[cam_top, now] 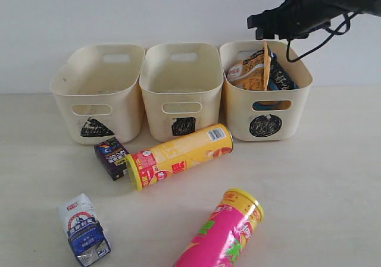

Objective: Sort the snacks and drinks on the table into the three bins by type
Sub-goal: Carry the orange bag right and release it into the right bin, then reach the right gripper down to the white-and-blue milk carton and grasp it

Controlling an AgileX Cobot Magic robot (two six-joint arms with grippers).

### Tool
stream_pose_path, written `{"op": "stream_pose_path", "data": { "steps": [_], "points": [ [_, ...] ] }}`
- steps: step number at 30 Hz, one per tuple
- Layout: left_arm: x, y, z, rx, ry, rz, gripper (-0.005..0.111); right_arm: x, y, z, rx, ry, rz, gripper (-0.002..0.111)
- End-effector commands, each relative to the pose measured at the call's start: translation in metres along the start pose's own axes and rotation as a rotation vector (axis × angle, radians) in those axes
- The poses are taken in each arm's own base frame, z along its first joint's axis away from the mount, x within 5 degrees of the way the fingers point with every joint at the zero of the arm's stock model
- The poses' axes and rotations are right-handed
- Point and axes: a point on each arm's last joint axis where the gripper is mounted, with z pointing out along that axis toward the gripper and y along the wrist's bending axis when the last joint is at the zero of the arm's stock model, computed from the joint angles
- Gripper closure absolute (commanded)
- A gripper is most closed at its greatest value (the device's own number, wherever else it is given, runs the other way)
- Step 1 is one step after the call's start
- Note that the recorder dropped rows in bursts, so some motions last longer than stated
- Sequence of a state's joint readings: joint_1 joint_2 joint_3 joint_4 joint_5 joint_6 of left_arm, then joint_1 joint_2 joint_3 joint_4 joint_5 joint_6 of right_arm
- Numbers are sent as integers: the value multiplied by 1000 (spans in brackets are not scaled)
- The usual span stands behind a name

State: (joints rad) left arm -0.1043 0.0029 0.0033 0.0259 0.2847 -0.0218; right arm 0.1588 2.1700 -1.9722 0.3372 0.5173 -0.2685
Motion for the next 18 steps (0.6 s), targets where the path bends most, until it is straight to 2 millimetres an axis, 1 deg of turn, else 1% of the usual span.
{"op": "stream_pose_path", "data": {
  "steps": [1, 2, 3, 5, 9, 12, 14, 18],
  "points": [
    [-2, 0, -1, 0, -12, -16, 102, -8, -3, -22, 32, 51, -89, 93],
    [-2, 0, -1, 0, -12, -16, 102, -9, -3, -26, 37, 70, -107, 102],
    [-2, 0, -1, 0, -12, -16, 102, -8, -3, -30, 47, 93, -132, 108],
    [-2, 0, -1, 0, -14, -16, 102, -7, -4, -36, 66, 138, -171, 108],
    [-2, 0, -1, 0, -14, -16, 102, -7, -7, -55, 113, 240, -239, 108],
    [-2, 0, -1, 0, -14, -16, 102, -6, -10, -69, 144, 316, -248, 108],
    [-2, 0, -1, 0, -14, -16, 102, -7, -13, -79, 155, 343, -226, 108],
    [-2, 0, -1, 0, -14, -16, 102, -9, -32, -104, 192, 393, -132, 108]
  ]
}}
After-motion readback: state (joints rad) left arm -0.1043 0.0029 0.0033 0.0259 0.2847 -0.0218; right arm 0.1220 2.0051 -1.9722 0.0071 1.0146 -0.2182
